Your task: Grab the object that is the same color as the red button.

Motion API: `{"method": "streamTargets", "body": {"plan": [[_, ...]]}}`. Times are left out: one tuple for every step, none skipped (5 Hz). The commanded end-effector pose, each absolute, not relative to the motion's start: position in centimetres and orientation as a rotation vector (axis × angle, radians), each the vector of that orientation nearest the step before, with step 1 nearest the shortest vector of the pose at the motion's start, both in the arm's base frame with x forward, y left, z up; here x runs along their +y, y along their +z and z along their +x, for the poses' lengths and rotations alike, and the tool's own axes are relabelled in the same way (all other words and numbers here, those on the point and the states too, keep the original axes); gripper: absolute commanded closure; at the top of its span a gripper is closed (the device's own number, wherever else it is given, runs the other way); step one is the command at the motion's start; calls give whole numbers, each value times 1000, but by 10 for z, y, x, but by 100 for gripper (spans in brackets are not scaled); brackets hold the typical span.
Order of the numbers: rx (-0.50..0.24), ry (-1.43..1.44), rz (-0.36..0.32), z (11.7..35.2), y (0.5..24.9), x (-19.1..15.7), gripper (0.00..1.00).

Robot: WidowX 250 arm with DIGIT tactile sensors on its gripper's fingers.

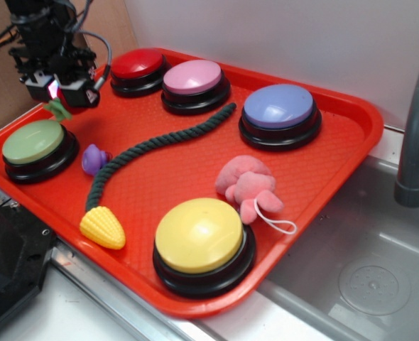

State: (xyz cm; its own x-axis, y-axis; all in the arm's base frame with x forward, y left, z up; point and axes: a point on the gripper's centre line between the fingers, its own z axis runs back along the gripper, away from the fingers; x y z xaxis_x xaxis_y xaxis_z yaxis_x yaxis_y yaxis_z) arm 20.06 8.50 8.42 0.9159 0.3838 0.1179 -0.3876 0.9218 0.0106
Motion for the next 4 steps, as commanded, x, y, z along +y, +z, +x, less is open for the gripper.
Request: {"method": "streamTargets", "body": {"plan": [[-236, 208, -158, 207, 168, 37, 100], [-293, 145, -181, 193, 205, 5, 100], [-309, 93, -143, 177, 218, -17, 100], [-275, 67, -101, 174, 207, -27, 100]]}}
